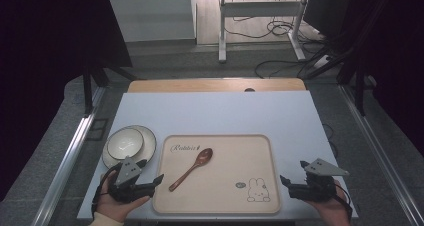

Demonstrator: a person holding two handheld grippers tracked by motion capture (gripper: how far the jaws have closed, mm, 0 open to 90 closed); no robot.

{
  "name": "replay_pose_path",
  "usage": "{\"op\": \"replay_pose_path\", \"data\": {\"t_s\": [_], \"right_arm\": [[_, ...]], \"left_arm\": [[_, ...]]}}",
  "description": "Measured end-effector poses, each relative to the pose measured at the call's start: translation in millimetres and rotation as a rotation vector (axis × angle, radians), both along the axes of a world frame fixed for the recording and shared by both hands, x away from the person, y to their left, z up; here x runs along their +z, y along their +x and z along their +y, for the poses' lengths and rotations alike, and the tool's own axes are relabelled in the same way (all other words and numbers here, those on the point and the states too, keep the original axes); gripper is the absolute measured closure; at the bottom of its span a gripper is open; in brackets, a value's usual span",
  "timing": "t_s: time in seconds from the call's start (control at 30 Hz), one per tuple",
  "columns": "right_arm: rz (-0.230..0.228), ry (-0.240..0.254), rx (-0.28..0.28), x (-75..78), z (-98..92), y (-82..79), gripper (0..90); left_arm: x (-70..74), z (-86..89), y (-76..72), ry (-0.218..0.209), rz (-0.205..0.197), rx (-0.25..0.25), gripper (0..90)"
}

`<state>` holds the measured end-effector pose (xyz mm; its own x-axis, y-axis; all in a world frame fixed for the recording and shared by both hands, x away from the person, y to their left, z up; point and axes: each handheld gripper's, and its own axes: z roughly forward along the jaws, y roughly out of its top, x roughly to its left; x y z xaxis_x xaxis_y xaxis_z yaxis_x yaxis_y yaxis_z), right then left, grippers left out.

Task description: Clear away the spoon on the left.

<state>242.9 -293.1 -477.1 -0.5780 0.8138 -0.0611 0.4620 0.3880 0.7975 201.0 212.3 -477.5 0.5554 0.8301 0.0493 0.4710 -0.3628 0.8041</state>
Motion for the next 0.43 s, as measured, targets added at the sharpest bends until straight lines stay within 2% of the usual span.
{"op": "replay_pose_path", "data": {"t_s": [0.43], "right_arm": [[-0.006,-0.001,0.004,0.6,0.0,-1.8,14.2]], "left_arm": [[-1.5,-4.0,2.1,0.01,-0.002,-0.01,26.3]]}}
